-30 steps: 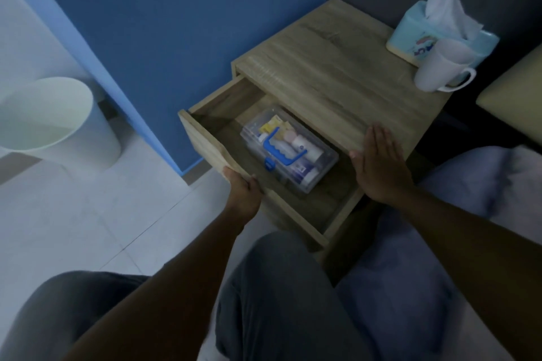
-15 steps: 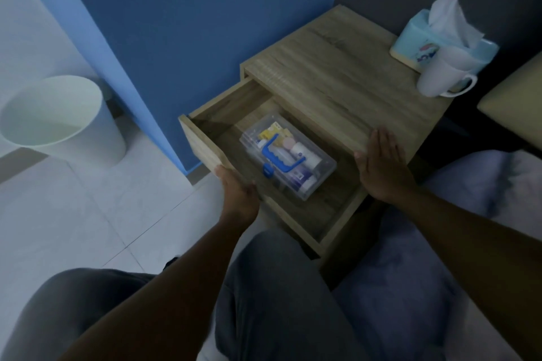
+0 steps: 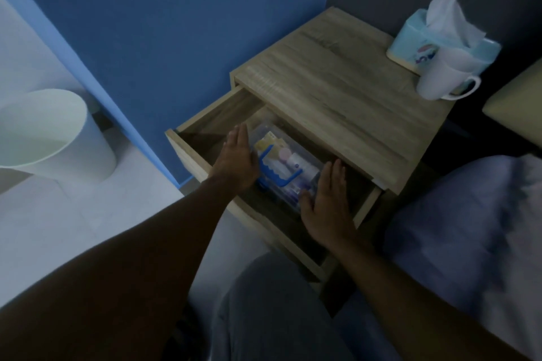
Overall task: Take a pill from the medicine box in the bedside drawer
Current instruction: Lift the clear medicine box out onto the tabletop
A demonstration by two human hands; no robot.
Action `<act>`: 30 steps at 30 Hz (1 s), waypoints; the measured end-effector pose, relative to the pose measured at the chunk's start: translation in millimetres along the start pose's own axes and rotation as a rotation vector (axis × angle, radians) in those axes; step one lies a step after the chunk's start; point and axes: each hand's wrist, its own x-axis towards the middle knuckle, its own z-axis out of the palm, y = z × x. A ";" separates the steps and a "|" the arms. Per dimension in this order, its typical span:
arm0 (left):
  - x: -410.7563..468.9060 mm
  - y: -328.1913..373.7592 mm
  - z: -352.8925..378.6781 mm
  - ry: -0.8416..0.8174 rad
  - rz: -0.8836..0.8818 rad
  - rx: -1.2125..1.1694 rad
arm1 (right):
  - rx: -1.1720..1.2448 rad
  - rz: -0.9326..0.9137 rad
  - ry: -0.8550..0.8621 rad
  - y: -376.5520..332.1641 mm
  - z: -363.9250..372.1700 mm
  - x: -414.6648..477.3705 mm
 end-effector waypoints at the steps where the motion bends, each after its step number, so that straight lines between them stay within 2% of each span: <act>1: 6.9 -0.8 0.9 -0.019 -0.008 0.017 | 0.003 0.022 -0.012 -2.0 4.1 2.8; 5: 28.0 -3.5 5.0 -0.092 -0.063 0.065 | 0.015 0.082 -0.028 -6.9 21.1 7.9; 9: 37.9 -3.5 1.9 -0.167 -0.153 0.027 | 0.050 0.131 0.051 -8.2 36.5 5.3; 16: 38.5 -0.4 1.8 -0.151 -0.216 0.032 | 0.136 0.148 0.043 -9.8 41.9 5.5; 24: 27.0 0.1 -10.1 -0.178 -0.204 -0.014 | 0.111 0.175 0.053 -11.7 24.3 4.0; 30: 11.4 17.7 -15.9 -0.145 -0.197 -0.008 | 0.401 0.275 0.023 -19.5 6.1 -3.2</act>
